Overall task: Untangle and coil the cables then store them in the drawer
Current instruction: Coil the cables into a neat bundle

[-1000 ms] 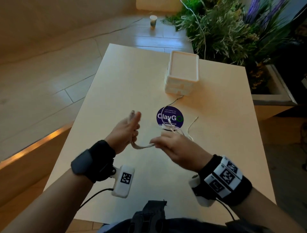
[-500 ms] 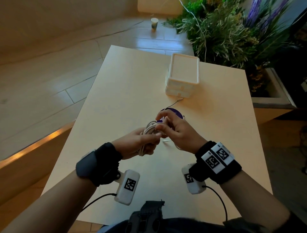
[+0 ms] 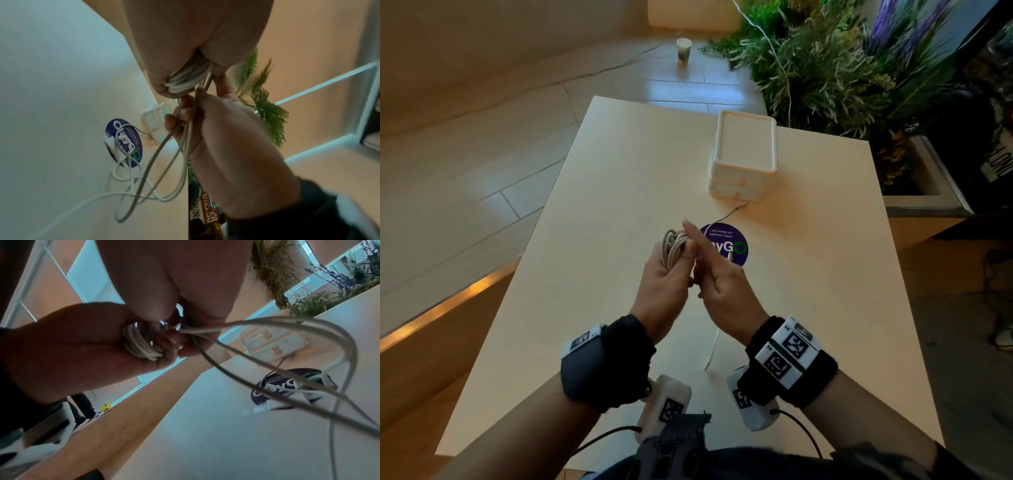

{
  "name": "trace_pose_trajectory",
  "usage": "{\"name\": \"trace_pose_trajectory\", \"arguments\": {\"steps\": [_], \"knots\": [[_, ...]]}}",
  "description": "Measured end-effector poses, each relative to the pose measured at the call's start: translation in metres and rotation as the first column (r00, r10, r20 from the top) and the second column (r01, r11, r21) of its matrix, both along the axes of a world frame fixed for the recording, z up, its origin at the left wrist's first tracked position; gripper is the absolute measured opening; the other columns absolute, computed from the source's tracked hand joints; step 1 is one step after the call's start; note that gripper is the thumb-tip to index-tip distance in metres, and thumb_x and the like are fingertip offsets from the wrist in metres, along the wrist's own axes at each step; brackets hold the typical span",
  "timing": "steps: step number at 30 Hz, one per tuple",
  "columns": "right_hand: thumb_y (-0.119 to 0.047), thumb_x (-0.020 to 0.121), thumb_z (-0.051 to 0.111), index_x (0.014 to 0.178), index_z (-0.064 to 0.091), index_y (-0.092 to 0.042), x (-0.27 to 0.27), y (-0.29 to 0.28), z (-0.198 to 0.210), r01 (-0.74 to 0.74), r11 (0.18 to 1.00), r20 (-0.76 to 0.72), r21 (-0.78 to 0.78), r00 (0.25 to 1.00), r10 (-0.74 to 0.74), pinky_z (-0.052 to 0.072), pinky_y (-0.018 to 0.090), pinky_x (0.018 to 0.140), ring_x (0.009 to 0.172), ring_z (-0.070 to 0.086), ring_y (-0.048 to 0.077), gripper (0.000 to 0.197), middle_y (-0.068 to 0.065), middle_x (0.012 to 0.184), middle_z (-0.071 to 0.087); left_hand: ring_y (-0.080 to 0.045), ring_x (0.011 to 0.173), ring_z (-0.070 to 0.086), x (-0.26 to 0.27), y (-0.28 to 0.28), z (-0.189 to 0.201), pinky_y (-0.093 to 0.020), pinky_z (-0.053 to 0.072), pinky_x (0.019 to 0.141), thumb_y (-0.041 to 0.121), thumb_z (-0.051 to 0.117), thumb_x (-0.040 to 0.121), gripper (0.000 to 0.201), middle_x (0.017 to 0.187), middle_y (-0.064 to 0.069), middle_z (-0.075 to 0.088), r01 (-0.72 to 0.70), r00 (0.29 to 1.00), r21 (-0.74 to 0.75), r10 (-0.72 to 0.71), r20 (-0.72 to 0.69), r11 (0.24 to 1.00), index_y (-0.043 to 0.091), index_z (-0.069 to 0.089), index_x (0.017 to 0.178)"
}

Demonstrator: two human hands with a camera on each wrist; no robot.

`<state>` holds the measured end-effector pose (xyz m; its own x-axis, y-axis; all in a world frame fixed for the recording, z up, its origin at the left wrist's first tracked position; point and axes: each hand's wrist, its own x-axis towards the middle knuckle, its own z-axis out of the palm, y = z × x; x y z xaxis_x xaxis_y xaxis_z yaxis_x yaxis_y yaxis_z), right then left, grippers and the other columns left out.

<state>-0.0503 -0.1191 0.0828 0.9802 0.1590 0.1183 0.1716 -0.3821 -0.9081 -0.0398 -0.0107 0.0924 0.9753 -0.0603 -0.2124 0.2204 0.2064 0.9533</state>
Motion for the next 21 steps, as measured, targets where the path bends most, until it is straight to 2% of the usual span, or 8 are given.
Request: {"name": "trace_pose_trajectory", "arguments": {"steps": [3,7,8,10,12,15,18,21], "knots": [[-0.010,0.100,0.035,0.148,0.010,-0.028,-0.004,0.001,-0.004,0.042,0.999,-0.108,0.012,0.993,-0.040,0.037,0.006,0.060,0.058,0.051,-0.007,0.058,-0.011,0.079,0.053,-0.003,0.077,0.066,0.001,0.001,-0.003,-0.022,0.049,0.065,0.033,0.046,0.093,0.025,0.087,0.010,0.071,0.005,0.996,-0.158,-0.020,-0.092,0.987,0.016,0.062,0.102],[-0.026,0.100,0.034,0.147,-0.004,-0.033,-0.014,0.004,-0.013,0.011,0.998,-0.143,-0.057,0.990,-0.019,0.041,0.022,0.055,0.053,0.053,0.004,0.061,0.001,0.065,0.058,-0.010,0.095,0.070,0.003,0.003,-0.003,-0.023,0.055,0.070,0.031,0.037,0.099,0.040,0.099,-0.003,0.075,-0.070,0.975,-0.381,-0.017,-0.220,0.922,0.001,0.059,0.110],[-0.028,0.100,0.033,0.146,-0.006,-0.034,-0.017,0.005,-0.015,-0.008,0.997,-0.128,-0.077,0.992,-0.002,0.042,0.028,0.057,0.052,0.052,0.009,0.061,0.004,0.063,0.057,-0.011,0.091,0.071,0.004,0.004,-0.004,-0.025,0.055,0.071,0.032,0.037,0.099,0.039,0.094,-0.004,0.075,-0.116,0.967,-0.409,0.009,-0.254,0.905,0.001,0.059,0.106],[-0.028,0.099,0.034,0.147,-0.007,-0.032,-0.023,0.004,-0.018,-0.040,0.992,-0.113,-0.115,0.993,0.027,0.036,0.023,0.053,0.049,0.045,0.009,0.063,-0.004,0.058,0.047,-0.010,0.071,0.069,0.009,0.007,-0.006,-0.030,0.055,0.076,0.034,0.040,0.098,0.032,0.074,-0.001,0.067,-0.250,0.936,-0.480,0.084,-0.341,0.841,0.007,0.056,0.092],[-0.028,0.099,0.038,0.148,0.000,-0.028,-0.031,0.000,-0.020,-0.094,0.983,-0.131,-0.159,0.989,0.073,0.031,0.016,0.052,0.049,0.044,0.007,0.061,-0.010,0.056,0.039,-0.006,0.049,0.054,0.017,0.013,-0.007,-0.026,0.055,0.068,0.035,0.041,0.097,0.030,0.061,0.003,0.052,-0.359,0.901,-0.534,0.136,-0.412,0.765,0.011,0.051,0.083],[-0.031,0.098,0.040,0.143,0.028,-0.022,-0.044,-0.011,-0.018,-0.191,0.936,-0.129,-0.296,0.979,0.159,0.034,0.018,0.062,0.063,0.052,0.008,0.047,-0.004,0.075,0.057,-0.002,0.036,0.034,0.032,0.028,-0.009,-0.014,0.037,0.041,0.038,0.042,0.096,0.032,0.049,0.007,0.040,-0.426,0.877,-0.543,0.182,-0.445,0.723,0.013,0.045,0.076],[-0.030,0.097,0.032,0.132,0.042,-0.015,-0.053,-0.017,-0.007,-0.230,0.865,-0.059,-0.447,0.972,0.228,0.042,0.023,0.074,0.090,0.059,0.023,0.040,0.010,0.108,0.065,-0.002,0.036,0.028,0.042,0.039,-0.010,-0.014,0.026,0.035,0.046,0.044,0.093,0.036,0.046,0.008,0.036,-0.420,0.887,-0.514,0.220,-0.405,0.748,0.015,0.044,0.073],[-0.024,0.094,0.032,0.126,0.044,-0.017,-0.051,-0.015,0.009,-0.256,0.807,0.005,-0.532,0.953,0.304,0.048,0.031,0.063,0.076,0.058,0.025,0.034,0.008,0.094,0.063,-0.003,0.039,0.030,0.042,0.039,-0.012,-0.015,0.027,0.037,0.049,0.045,0.092,0.037,0.050,0.008,0.040,-0.361,0.916,-0.439,0.226,-0.330,0.823,0.014,0.046,0.079]]}}
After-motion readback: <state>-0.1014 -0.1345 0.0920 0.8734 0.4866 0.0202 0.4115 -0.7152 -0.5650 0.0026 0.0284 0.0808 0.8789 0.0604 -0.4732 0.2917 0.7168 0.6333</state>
